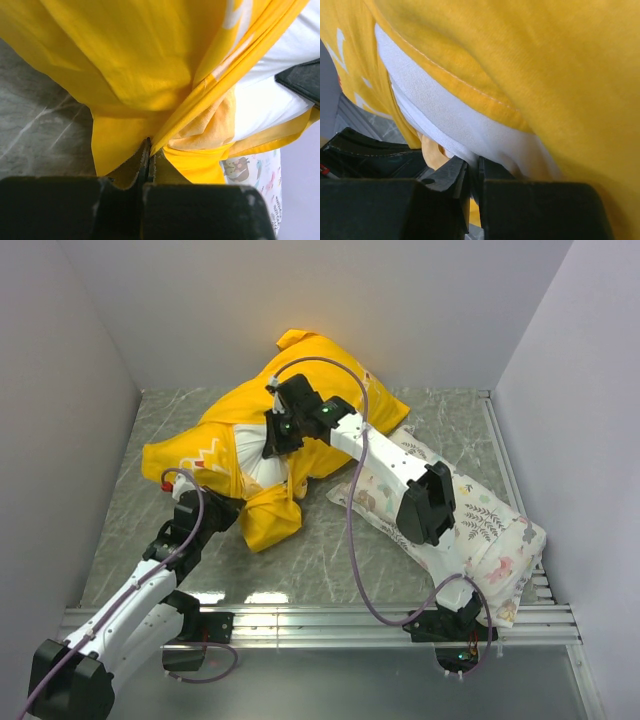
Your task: Remove the pillowcase from the pillow
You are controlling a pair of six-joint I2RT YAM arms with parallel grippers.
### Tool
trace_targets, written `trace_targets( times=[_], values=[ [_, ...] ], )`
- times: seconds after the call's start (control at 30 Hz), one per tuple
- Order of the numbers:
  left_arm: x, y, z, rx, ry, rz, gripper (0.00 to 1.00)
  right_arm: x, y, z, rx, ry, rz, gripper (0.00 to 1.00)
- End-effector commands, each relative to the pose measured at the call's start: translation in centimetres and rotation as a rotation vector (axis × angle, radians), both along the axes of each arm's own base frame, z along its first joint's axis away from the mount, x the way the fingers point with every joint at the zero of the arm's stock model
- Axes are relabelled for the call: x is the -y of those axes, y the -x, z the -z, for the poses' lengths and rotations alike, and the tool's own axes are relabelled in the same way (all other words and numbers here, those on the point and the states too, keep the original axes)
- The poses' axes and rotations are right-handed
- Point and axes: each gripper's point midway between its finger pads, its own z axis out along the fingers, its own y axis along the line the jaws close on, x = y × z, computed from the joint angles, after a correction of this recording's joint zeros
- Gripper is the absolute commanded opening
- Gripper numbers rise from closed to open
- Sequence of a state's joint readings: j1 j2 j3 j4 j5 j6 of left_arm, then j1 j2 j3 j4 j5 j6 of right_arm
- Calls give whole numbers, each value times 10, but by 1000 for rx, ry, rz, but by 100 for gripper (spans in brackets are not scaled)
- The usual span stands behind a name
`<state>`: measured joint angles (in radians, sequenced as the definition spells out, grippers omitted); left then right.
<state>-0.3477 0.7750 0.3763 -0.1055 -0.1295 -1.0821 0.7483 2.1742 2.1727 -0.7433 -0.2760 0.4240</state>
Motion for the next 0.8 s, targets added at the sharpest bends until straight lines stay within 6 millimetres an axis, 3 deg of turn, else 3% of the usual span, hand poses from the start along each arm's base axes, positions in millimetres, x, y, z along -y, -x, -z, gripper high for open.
trace_targets(
  times=[0.0,0.23,0.3,0.5,0.63,0.77],
  values=[
    [-41,61,89,-354,-199,-68,1,84,-90,-227,525,-357,334,0],
    [-36,58,89,-363,-200,-42,0,92,-66,-271,574,-453,285,0],
    [-25,50,75,-303,-192,25,0,85,-55,-266,552,-469,247,0],
    [5,24,-14,-78,-138,139,1,53,-33,-234,549,-415,201,0],
    [15,13,-32,-83,-187,202,6,31,-22,-228,573,-355,191,0],
    [20,5,-58,-41,-213,229,18,16,-24,-219,570,-332,178,0]
  ],
)
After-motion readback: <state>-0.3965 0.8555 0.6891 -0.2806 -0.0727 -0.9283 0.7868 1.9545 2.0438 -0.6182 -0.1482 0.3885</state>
